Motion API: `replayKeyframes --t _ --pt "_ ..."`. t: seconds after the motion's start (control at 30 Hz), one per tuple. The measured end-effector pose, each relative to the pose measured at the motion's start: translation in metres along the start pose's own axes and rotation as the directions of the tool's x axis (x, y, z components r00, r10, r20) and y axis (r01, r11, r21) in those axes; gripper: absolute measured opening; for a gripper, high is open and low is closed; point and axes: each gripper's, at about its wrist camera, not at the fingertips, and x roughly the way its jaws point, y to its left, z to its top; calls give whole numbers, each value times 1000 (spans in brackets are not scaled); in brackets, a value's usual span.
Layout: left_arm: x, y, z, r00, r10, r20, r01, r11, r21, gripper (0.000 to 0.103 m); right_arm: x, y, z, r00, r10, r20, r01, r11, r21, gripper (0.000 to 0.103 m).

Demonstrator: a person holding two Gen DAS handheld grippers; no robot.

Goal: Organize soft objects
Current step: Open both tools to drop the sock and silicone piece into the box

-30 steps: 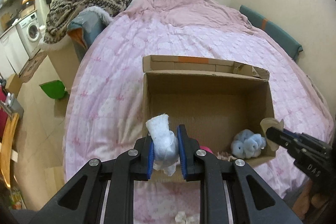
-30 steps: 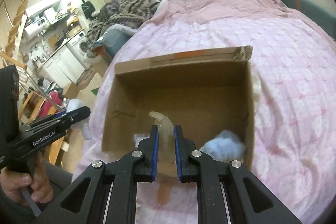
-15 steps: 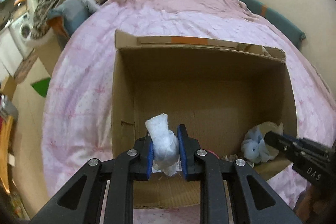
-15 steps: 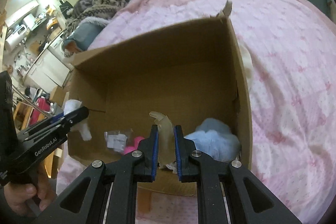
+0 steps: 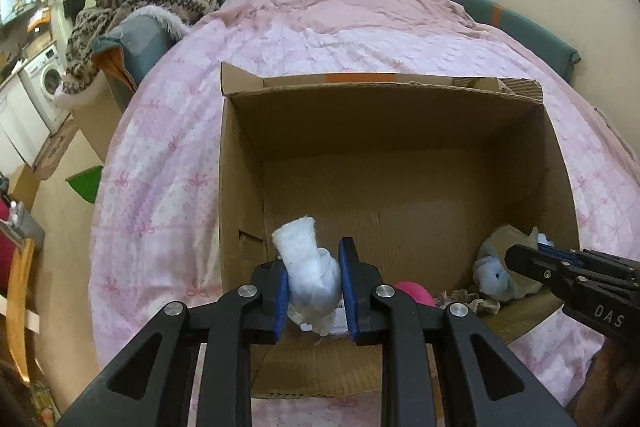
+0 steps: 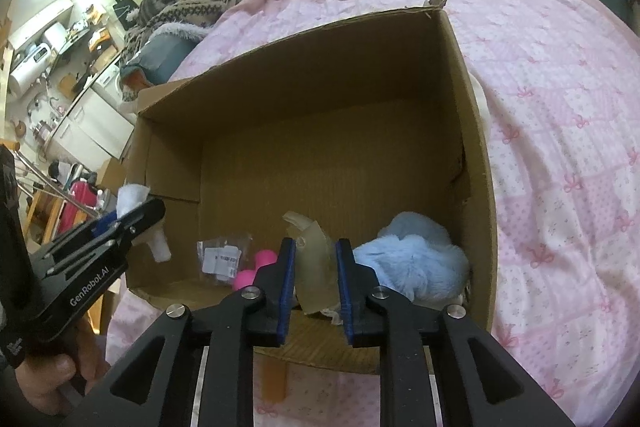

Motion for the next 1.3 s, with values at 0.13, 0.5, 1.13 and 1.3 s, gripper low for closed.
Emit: replayKeyframes --t 0.13,0.5,1.13,1.3 --pt "1 3 -1 1000 7 -14 -7 1000 -11 21 -1 -1 0 1000 -1 3 1 1000 3 21" --pt "-14 -2 -1 999 8 37 -8 1000 -2 45 -8 -3 -1 999 13 36 -13 1000 2 31" --pt "-27 2 1 997 17 73 -14 999 -40 68 -26 -6 4 995 44 92 -47 998 29 78" --pt "-35 4 1 997 14 78 -11 999 -44 68 -30 -4 4 994 40 98 -42 999 26 78"
